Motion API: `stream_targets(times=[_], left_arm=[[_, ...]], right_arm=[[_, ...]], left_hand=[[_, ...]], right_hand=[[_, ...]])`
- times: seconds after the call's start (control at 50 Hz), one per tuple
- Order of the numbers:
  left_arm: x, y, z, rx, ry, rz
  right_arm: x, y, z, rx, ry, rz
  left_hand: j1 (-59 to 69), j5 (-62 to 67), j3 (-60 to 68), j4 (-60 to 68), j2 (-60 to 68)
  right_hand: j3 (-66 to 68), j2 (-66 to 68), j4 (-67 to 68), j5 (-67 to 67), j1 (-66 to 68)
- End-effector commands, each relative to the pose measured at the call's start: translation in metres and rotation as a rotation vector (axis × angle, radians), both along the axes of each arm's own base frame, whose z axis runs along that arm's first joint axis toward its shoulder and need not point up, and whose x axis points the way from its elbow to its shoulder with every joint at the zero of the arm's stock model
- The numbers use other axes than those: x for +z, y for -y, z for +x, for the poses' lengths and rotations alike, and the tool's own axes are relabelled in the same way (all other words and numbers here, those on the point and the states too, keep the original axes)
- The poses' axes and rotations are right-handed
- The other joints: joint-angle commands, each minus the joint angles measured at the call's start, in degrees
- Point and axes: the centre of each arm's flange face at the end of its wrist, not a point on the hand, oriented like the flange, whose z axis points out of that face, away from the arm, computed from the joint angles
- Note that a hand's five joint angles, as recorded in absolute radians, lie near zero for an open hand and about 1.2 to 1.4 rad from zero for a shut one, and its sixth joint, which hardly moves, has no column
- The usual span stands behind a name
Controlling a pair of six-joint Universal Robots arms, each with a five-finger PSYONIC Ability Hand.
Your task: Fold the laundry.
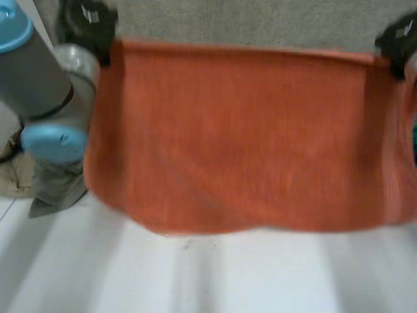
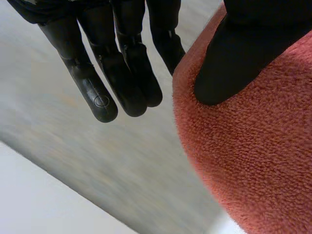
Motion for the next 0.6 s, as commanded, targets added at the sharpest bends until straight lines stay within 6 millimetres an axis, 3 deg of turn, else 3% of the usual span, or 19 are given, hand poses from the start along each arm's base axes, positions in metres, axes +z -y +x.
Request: stream_targets(times=[0.02,0.1,0.18,0.22,0.34,0.36,0.42,0.46,0.48,0.5,0.56,0.6], left_arm=[[0.095,0.009,-0.007,-0.009,-0.218,-0.434],[0.099,0.007,-0.007,-0.026,-0.279,-0.488],[0.082,0.002,-0.001,-0.048,-0.295,-0.415],[0.059,-0.001,0.001,-0.058,-0.283,-0.345],[-0.004,-0.004,0.004,-0.053,-0.23,-0.185],[-0.023,-0.004,0.005,-0.047,-0.212,-0.142],[-0.049,-0.007,0.007,-0.042,-0.186,-0.081],[-0.08,-0.009,0.008,-0.037,-0.153,-0.01],[-0.093,-0.011,0.007,-0.039,-0.139,0.02],[-0.119,-0.013,0.005,-0.042,-0.11,0.084],[-0.155,-0.018,0.003,-0.044,-0.073,0.171],[-0.178,-0.027,0.002,-0.047,-0.036,0.238]], right_arm=[[0.077,0.028,0.004,0.005,0.17,-0.596],[0.085,0.019,0.005,0.027,0.191,-0.653],[0.072,0.014,0.007,0.042,0.214,-0.595],[0.061,0.014,0.007,0.045,0.22,-0.554],[0.002,0.016,0.007,0.076,0.19,-0.337],[-0.007,0.017,0.008,0.082,0.186,-0.309],[-0.057,0.025,0.01,0.088,0.173,-0.155],[-0.08,0.027,0.011,0.082,0.165,-0.083],[-0.101,0.027,0.011,0.078,0.157,-0.01],[-0.111,0.027,0.01,0.077,0.153,0.022],[-0.147,0.025,0.01,0.068,0.143,0.137],[-0.161,0.021,0.009,0.061,0.138,0.187]], left_hand=[[13.95,13.91,11.58,11.15,11.36],[13.95,13.91,11.58,11.15,11.36],[13.95,13.91,11.58,11.15,11.36],[13.95,13.91,11.58,11.15,11.36],[13.95,13.91,11.58,11.15,11.36],[13.95,13.91,11.58,11.15,11.36],[13.95,13.91,11.58,11.15,11.36],[13.95,13.91,11.58,11.15,11.36],[13.95,13.91,11.58,11.15,11.36],[13.95,13.91,11.58,11.15,11.36],[13.95,13.91,11.58,11.15,11.36],[13.95,13.91,11.58,11.15,11.36]], right_hand=[[11.61,12.32,11.24,13.8,14.99],[11.61,12.32,11.24,13.8,14.99],[11.61,12.32,11.24,13.8,14.99],[11.61,12.32,11.24,13.8,14.99],[11.61,12.32,11.24,13.8,14.99],[11.61,12.32,11.24,13.8,14.99],[11.61,12.32,11.24,13.8,14.99],[11.61,12.32,11.24,13.8,14.99],[11.61,12.32,11.24,13.8,14.99],[11.61,12.32,11.24,13.8,14.99],[11.61,12.32,11.24,13.8,14.99],[11.61,12.32,11.24,13.8,14.99]])
